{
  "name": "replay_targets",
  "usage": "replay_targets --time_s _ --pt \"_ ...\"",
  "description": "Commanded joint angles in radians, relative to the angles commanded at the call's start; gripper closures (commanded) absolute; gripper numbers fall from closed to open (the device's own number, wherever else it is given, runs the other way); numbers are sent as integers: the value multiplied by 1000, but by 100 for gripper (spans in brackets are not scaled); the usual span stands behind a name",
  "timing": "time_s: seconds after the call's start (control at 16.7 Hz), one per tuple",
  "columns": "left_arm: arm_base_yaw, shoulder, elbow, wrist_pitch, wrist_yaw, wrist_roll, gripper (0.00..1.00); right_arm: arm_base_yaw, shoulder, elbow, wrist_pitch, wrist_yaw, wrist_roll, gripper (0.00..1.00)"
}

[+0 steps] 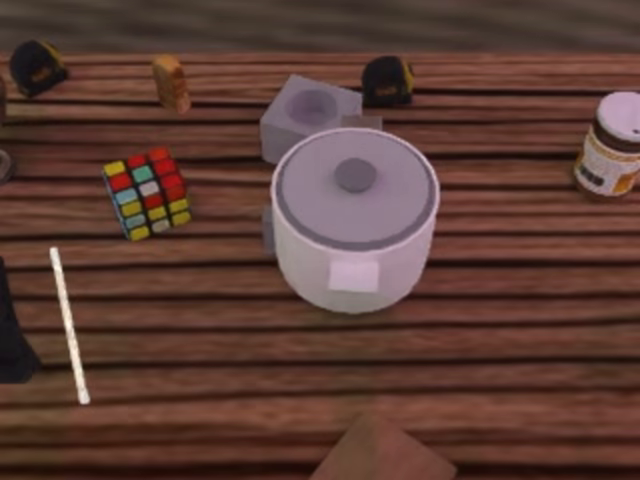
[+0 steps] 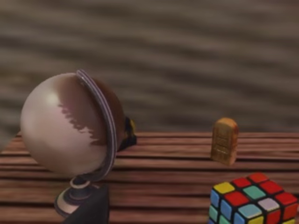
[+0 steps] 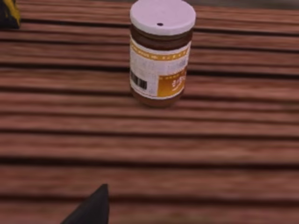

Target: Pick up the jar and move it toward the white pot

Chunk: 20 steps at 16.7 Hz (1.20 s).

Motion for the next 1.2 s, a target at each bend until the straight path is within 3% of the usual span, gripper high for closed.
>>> replay_targets --time_s 0.24,0.54,0.96,1.2 --pt "0 0 0 0 0 0 0 -21 317 310 -227 8 -58 0" --pt "0 0 0 0 0 0 0 -41 768 866 -480 8 -154 0" --pt "0 0 0 0 0 0 0 -41 1434 1730 -785 -13 -319 0" --pt "0 0 0 0 0 0 0 -29 1812 2117 -962 -31 -416 0"
